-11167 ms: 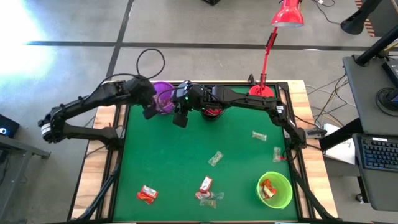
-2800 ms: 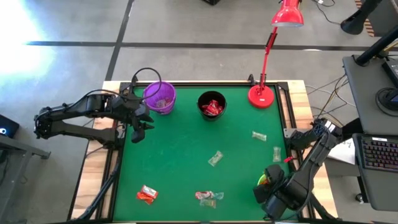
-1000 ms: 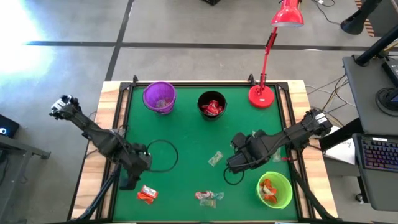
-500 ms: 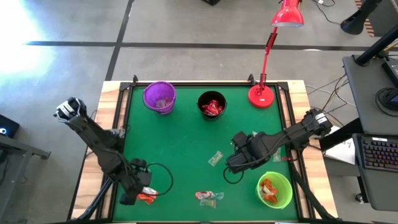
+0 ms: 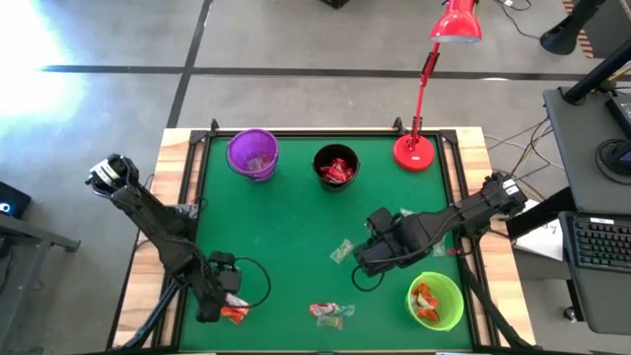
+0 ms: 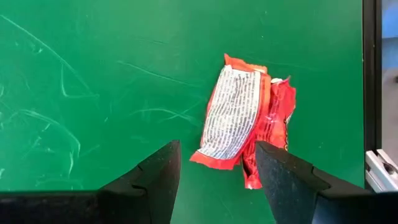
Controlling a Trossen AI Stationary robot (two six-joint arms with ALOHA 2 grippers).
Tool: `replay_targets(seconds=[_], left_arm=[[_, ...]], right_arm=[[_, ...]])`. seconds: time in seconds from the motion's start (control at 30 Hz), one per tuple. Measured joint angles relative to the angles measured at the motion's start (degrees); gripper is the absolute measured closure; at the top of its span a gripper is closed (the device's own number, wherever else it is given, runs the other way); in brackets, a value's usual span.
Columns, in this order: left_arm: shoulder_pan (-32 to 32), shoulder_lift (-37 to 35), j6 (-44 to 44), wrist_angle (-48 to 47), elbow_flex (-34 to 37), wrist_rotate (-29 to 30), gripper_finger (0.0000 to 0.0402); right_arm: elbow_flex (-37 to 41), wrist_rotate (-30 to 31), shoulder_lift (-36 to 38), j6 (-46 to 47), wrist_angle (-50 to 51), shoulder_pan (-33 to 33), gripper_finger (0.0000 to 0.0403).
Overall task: Sort candy
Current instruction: Put the orange chocolate into the green bucket
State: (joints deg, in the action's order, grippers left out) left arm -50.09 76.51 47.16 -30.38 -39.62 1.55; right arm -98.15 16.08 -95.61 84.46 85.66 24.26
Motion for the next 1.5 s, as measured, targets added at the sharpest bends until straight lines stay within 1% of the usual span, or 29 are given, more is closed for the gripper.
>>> replay_targets(seconds=[0.17,0.27,0.53,0.73,0.87,1.0,1.1,1.2,1.27,1.37,1.5], left_arm=[[0.0,0.3,-0.2,3.2,0.0,0.1,0.0212],[0.0,1.7,-1.0,5.3,0.3,0.1,0.0212],[0.0,8.7,-1.0,5.4,0.4,0.6,0.0212],[0.0,11.4,0.3,5.2,-0.1,2.1,0.0215],[0.0,10.3,0.0,5.1,-0.2,2.5,0.0248],[0.1,9.2,-0.1,4.9,0.0,2.6,0.0305],[0.1,8.9,-0.2,5.1,0.0,2.5,0.0352],[0.1,8.6,-0.2,5.4,0.0,2.4,0.0388],[0.1,8.2,-0.2,5.4,0.0,2.3,0.0393],[0.2,6.2,-0.2,5.4,0.0,2.5,0.0388],[0.2,0.8,-0.1,5.3,0.0,6.0,0.0392]], right_arm=[[0.0,0.0,0.0,0.0,-1.1,0.1,0.0275],[0.0,0.0,0.0,0.3,-1.2,0.1,0.0275],[0.0,0.0,0.0,0.5,-1.2,0.1,0.0275],[0.0,0.0,0.0,0.5,-1.8,0.1,0.0275],[0.0,0.0,0.0,0.4,-2.0,0.1,0.0275],[0.0,-0.1,0.0,0.4,-2.4,0.1,0.0275],[0.0,-3.2,0.0,0.0,-2.7,-0.1,0.0275],[0.0,-6.5,0.0,-3.2,-3.1,-0.7,0.0276],[0.0,-7.0,0.0,-4.6,-4.3,-0.8,0.0278],[0.0,-7.0,0.0,-6.6,-7.2,-0.8,0.0287],[0.0,-5.2,0.0,-9.2,-13.2,-0.7,0.0298]])
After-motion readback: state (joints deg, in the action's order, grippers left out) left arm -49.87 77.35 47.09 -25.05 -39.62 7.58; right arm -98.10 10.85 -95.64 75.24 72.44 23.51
